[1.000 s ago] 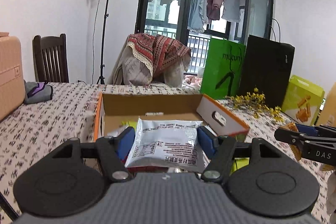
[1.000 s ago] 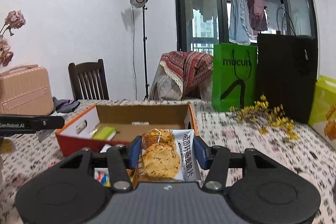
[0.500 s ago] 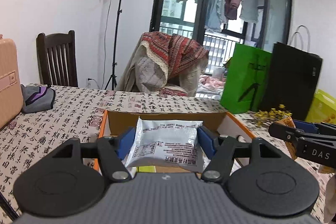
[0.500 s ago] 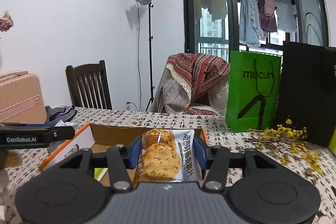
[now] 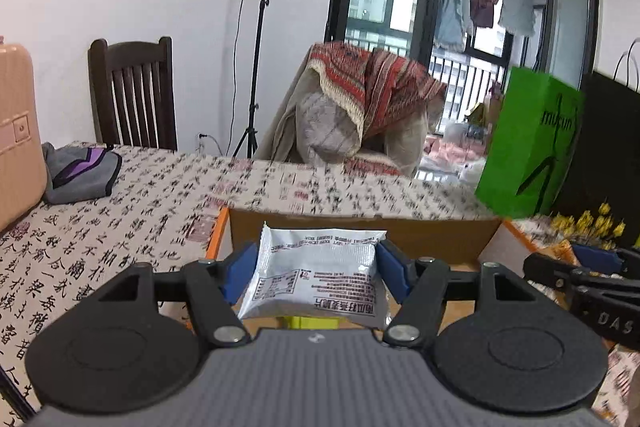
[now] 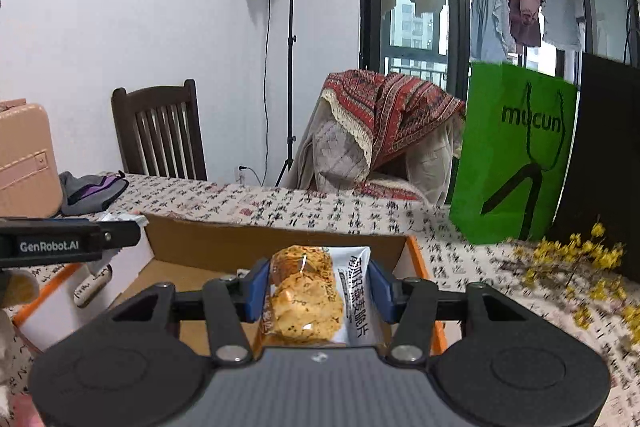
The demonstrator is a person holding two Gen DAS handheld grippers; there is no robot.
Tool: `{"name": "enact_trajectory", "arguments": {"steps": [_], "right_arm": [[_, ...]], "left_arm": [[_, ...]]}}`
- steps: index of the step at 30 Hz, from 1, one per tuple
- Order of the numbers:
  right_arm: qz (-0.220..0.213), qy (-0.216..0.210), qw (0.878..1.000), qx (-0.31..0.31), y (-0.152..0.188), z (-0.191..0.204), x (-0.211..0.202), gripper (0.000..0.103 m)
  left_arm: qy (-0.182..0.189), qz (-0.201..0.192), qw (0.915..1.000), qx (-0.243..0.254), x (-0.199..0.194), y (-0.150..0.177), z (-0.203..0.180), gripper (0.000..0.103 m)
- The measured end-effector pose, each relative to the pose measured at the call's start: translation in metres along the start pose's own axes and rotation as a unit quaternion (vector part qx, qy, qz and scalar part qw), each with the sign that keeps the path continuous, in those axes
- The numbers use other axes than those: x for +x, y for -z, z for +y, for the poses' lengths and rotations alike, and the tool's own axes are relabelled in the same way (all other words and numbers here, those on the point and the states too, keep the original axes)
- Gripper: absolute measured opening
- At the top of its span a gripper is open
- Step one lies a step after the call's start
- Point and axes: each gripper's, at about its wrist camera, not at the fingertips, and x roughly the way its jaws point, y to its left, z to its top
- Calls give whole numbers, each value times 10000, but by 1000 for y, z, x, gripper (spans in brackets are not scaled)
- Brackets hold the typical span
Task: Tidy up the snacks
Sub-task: 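Lower both packets into the box and open both grippers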
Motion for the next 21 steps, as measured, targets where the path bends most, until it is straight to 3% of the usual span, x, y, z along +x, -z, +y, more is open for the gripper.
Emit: {"name": "enact_trajectory", "arguments": {"steps": [5,7,10,12,14,21], "right_arm": [[139,-83,9999,34,9,-5,10,52],[145,-113,9998,80,9,-8,10,59],[112,-144,9997,149,10,-11,8,73],[97,-159,9996,199,10,-12,8,94],[87,-151,9995,256,9,-14,7,102],[52,-117,9991,408,7,-20,2,103]], "left_arm": [[5,95,10000,4,8,6,2,69],[-7,75,10000,-12,7,7,2,72],[2,-65,10000,-74,1,7,2,87],[-14,-141,9998,-145,-2,7,2,103],[-12,-192,9996,-193,-4,6,3,103],[-36,-145,9996,-260,-4,4,4,103]]}}
